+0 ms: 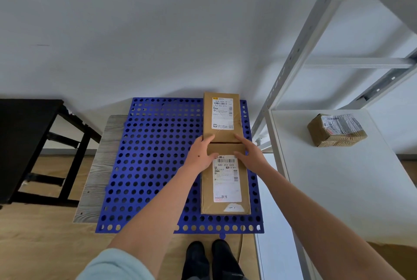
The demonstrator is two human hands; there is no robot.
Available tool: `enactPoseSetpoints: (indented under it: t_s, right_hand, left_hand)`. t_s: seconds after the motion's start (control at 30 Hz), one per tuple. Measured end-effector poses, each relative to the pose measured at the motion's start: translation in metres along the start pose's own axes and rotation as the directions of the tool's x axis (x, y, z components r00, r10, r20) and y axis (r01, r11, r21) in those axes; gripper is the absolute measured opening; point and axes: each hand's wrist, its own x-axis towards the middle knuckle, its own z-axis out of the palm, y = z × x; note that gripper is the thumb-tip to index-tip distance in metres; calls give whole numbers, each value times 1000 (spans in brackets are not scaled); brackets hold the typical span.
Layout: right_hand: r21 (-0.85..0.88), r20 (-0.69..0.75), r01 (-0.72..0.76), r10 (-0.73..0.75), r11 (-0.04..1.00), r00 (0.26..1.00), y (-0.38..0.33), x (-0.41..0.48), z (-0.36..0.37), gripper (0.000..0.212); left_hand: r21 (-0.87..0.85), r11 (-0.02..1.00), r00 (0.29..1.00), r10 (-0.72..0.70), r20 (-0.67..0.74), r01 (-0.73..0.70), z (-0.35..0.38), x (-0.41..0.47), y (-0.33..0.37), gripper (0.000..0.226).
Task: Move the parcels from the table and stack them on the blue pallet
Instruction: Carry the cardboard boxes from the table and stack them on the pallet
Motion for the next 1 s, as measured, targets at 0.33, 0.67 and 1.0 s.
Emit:
enactPoseSetpoints:
  t_s: [0.33,0.67,1.0]
  right_hand:
    - [42,0,17,-17,999,1000,4,-2,0,61]
    - [-2,-47,2,-2,1000,999,5,-4,1,60]
    - [-30,-22,-22,22,999,1000,1,-5,-1,62]
  left_hand:
    - [-34,999,997,25,-72,-27,7,-3,-7,66]
    - [-84,996,996,8,-92,-15,11,-5,-5,67]
    - [-32,999,997,-1,-73,-2,11,-5,3,67]
